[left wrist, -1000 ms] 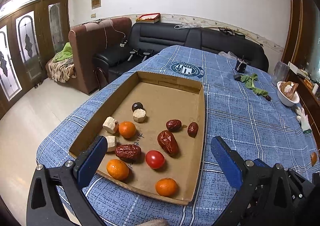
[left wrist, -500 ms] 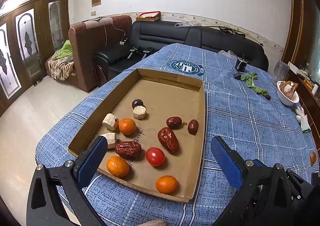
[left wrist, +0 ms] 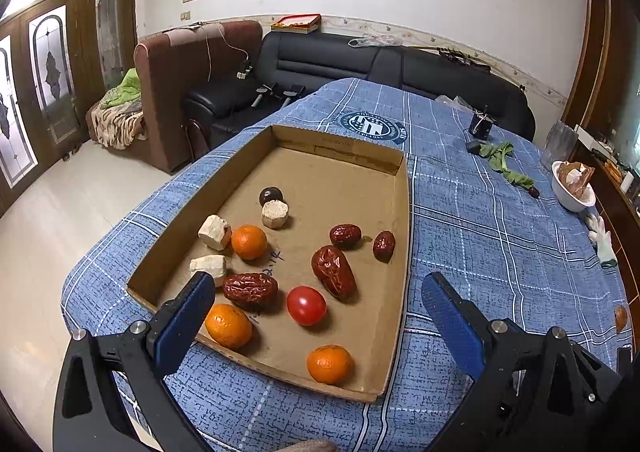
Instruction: Organize fruits
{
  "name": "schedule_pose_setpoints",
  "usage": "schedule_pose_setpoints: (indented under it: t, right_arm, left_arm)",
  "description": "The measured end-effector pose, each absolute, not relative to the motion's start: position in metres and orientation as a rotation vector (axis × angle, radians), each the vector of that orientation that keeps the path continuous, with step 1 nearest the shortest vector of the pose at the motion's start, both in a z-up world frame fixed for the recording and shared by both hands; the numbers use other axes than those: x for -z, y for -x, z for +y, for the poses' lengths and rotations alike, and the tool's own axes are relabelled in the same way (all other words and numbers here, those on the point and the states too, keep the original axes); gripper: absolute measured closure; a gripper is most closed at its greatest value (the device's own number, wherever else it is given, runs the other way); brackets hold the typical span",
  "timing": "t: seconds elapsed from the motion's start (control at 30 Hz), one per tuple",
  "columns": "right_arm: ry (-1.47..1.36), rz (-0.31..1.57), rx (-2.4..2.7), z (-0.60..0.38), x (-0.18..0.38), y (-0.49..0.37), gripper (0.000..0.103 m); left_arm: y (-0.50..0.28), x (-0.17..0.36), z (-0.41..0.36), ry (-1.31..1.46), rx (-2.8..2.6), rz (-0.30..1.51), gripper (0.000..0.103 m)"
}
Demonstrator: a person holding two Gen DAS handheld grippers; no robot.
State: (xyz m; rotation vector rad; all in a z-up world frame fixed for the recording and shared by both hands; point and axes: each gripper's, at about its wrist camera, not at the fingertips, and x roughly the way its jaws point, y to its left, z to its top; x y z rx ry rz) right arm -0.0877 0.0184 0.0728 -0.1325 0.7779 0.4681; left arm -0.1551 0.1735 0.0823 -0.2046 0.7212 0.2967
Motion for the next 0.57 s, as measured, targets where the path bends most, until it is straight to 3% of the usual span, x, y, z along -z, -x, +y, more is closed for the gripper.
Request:
schedule_pose_setpoints:
  t: [0.57]
  right_arm:
    - [0.141,0.772,-0.506,0.0256,-0.0738,0.0912,0.063]
  left_arm:
    - [0.1537,-0.0839,0.1711,0.180,-0.294,0.715,0.000]
